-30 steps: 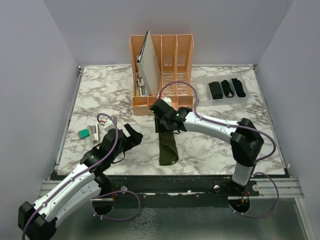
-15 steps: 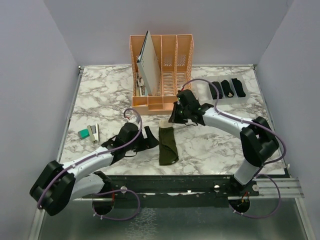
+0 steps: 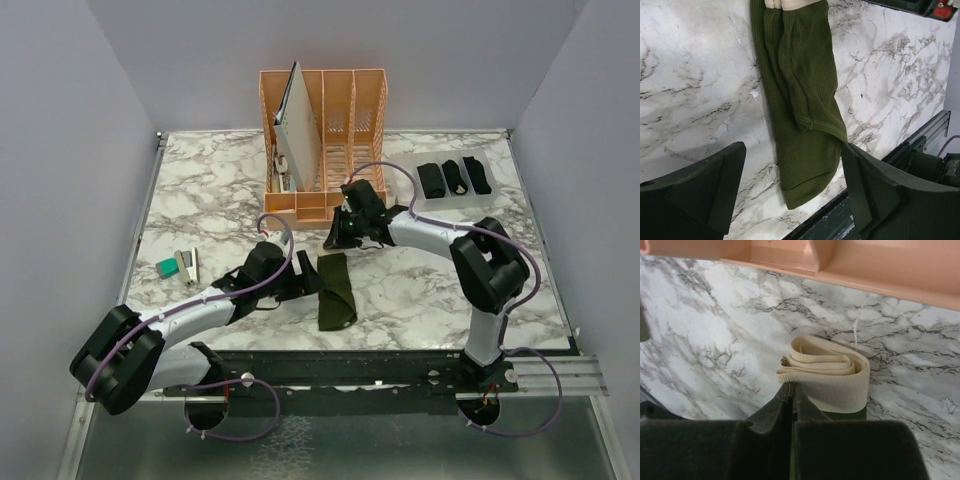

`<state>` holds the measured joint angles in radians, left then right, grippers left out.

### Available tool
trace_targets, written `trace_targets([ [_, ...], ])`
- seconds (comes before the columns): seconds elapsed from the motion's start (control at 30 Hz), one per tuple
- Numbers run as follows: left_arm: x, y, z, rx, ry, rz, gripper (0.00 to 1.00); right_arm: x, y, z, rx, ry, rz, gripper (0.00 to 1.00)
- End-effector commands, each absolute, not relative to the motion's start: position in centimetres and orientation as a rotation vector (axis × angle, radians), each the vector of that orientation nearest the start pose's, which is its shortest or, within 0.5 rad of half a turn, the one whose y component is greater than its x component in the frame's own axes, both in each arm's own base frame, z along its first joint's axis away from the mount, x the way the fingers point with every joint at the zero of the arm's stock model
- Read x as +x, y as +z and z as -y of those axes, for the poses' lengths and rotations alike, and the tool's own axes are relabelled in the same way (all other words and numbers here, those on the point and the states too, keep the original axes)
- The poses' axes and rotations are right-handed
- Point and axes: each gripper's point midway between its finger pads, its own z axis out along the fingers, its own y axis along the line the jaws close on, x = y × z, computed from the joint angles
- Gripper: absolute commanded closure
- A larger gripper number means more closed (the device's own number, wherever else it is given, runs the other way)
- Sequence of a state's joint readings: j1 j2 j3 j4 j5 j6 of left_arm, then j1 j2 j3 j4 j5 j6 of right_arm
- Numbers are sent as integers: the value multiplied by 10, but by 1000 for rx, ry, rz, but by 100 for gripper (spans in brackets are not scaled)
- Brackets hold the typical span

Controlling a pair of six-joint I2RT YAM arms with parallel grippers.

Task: Roll the underwear
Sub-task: Fold the underwear at the center of the board.

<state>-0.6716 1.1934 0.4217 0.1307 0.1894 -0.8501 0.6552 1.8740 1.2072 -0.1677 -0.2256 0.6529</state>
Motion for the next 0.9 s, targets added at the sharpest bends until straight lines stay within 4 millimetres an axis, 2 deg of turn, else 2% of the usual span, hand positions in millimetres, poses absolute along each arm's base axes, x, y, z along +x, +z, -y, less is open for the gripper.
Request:
trace_targets([
  [0.0, 210, 67, 244, -132, -969, -2404, 17, 344, 45, -328, -97, 723, -2581, 94],
  [0.1, 209, 62, 239, -152, -938, -2420, 18, 347, 28, -316, -59, 604, -2629, 94],
  [0.2, 208, 61, 238, -158, -933, -2425, 19, 345, 19, -312, -55, 571, -2649, 94],
  [0.3, 208, 62, 238, -157, -935, -2421, 19, 344, 19, -311, -64, 566, -2653, 93],
  [0.4, 209, 63, 238, -156, -935, -2418, 19, 343, 38, -318, -114, 629, -2612, 89],
  [0.53, 211, 66, 242, -149, -946, -2416, 19, 342, 87, -324, -178, 729, -2495, 81],
  [0.63, 213, 77, 252, -125, -1004, -2396, 19, 340, 117, -318, -180, 725, -2444, 78],
  [0.73, 215, 89, 264, -96, -1077, -2381, 20, 333, 128, -303, -147, 683, -2428, 77],
  [0.87, 214, 97, 275, -65, -1133, -2390, 24, 314, 118, -284, -101, 648, -2464, 77],
])
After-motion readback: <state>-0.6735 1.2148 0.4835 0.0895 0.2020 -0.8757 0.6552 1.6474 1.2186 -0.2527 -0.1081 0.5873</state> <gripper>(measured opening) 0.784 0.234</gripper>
